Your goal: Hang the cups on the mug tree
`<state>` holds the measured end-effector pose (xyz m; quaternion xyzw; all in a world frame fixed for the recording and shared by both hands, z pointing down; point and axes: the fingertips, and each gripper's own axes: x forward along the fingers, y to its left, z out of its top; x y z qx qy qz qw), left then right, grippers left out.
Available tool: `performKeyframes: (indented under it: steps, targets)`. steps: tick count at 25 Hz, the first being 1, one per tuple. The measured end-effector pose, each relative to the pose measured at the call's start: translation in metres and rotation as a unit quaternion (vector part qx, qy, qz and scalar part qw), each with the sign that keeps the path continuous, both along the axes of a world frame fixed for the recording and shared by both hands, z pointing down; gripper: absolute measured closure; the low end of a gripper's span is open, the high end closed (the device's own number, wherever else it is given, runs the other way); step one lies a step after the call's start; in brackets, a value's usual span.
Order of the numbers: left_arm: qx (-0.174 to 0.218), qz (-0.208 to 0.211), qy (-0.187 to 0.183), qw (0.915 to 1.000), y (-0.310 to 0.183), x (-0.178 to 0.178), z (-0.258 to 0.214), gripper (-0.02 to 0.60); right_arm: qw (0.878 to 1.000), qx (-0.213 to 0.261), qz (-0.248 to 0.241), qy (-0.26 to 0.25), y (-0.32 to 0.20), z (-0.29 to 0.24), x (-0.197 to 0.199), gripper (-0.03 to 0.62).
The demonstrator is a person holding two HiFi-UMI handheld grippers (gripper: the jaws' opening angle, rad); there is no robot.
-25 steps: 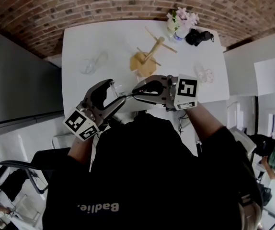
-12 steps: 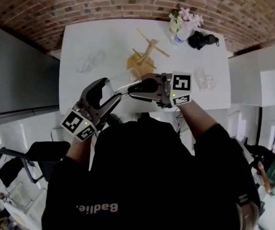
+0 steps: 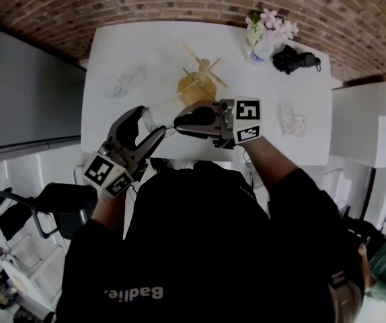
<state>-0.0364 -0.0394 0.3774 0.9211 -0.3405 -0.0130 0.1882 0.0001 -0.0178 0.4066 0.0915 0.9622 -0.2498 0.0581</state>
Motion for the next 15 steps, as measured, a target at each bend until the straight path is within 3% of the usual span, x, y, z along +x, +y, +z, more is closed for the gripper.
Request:
performKeyframes:
  steps: [6, 15]
  targets:
    - [-0.011, -0.027, -0.026, 0.9993, -0.009, 0.005, 0.01, 0.288, 1.0, -0.014, -0.015, -0.017, -0.012, 0.007, 0.007, 0.535]
    - [-0.003, -0.059, -0.034, 0.9977, -0.02, 0.012, 0.008, 0.29, 0.998, -0.04, -0.046, -0.033, -0.024, 0.015, 0.012, 0.53]
